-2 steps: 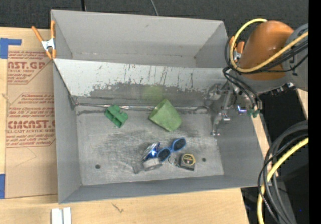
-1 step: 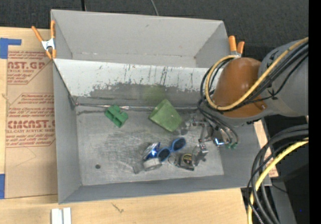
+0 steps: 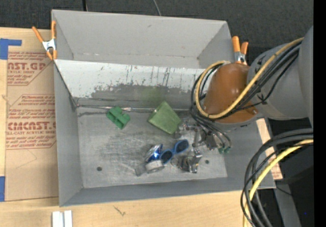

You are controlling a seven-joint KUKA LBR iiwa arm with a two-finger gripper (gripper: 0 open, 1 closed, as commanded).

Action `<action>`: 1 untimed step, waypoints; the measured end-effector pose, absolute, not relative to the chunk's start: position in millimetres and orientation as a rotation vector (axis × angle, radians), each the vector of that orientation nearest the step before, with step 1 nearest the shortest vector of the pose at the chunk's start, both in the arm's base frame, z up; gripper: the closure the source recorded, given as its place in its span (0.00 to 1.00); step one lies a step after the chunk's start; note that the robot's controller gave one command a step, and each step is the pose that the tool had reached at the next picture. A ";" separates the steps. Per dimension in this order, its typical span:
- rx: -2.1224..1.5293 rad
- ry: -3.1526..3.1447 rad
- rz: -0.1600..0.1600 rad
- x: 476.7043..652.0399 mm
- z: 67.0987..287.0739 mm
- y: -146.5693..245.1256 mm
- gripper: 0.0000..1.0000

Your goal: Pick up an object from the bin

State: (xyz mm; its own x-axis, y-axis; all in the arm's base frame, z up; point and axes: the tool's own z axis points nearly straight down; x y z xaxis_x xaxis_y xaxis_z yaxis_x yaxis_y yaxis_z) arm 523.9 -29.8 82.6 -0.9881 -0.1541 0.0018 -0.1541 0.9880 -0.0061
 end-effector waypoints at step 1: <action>0.236 -3.145 0.003 526.0 83.1 -27.8 1.00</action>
Offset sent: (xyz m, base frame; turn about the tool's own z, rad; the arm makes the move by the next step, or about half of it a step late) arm 0.0000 0.0000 0.0000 0.0000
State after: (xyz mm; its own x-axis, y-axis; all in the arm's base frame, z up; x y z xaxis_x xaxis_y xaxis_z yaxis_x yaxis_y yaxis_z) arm 526.0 -27.8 83.1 -0.9887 -0.1493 -0.0118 -0.1493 0.9888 -0.0025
